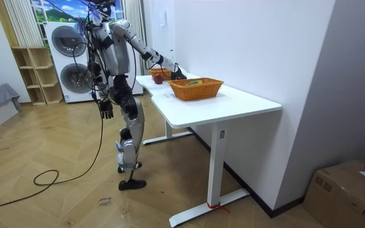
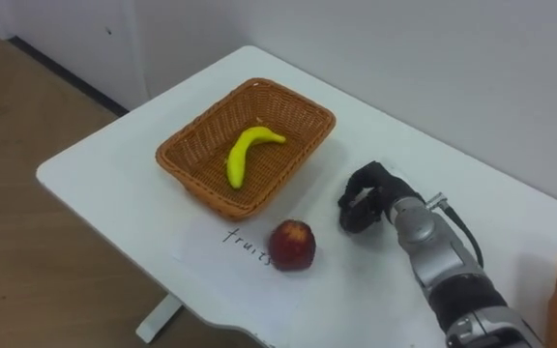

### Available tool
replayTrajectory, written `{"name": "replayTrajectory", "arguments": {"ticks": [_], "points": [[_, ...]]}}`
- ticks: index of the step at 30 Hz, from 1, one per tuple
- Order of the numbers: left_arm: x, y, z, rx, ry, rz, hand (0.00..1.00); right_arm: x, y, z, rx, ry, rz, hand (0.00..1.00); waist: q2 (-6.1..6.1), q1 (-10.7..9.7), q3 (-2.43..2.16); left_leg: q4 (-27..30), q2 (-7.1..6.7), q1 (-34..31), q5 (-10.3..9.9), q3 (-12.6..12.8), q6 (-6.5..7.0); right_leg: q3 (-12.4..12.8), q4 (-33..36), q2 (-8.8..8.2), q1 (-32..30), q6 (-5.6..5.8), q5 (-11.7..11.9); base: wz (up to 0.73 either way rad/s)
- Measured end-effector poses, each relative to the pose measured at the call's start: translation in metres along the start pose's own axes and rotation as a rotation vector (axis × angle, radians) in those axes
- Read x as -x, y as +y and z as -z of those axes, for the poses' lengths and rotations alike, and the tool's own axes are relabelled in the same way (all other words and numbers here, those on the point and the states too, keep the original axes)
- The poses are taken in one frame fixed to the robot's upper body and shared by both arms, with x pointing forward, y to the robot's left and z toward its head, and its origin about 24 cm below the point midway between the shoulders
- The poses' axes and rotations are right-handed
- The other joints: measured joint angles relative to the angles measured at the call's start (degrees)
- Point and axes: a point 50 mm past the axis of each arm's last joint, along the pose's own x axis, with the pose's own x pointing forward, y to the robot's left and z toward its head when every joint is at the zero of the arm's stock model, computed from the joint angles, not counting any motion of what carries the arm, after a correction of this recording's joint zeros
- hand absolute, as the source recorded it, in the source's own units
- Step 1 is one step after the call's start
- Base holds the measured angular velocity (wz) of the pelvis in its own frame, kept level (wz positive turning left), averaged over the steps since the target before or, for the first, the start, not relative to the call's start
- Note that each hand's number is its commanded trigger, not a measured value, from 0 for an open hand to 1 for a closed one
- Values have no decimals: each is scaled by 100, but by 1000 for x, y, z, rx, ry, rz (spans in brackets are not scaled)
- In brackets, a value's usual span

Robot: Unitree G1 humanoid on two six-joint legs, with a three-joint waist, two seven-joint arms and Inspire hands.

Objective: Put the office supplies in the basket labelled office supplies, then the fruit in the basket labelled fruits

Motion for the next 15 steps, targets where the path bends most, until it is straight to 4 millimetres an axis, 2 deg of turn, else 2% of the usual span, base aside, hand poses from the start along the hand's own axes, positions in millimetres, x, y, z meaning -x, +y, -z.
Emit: {"name": "replayTrajectory", "arguments": {"ticks": [7,8,9,10,15], "points": [[1,-3,6,5,15,5,0,0,1,0,-32,-12,-3,100,9,-145,2,37,-24,-54,1,-17,1,61,7,-6,-1,0,0,1],[1,-3,6,5,15,5,0,0,1,1,-34,-12,-2,62,11,-149,1,38,-24,-56,1,-19,2,61,6,-8,-3,0,0,0],[1,-3,6,5,15,5,0,0,1,1,-35,-12,-3,6,12,-154,1,38,-24,-57,1,-22,2,60,6,-8,-3,0,0,0],[1,-3,6,5,14,5,0,1,2,2,-37,-12,-3,0,15,-163,-2,39,-24,-60,1,-24,2,58,6,-10,-3,1,0,0],[2,-1,4,11,-4,-2,0,2,2,6,-53,-19,-3,0,11,-176,-7,40,-37,-64,2,-22,3,60,6,-11,-7,1,0,0]]}}
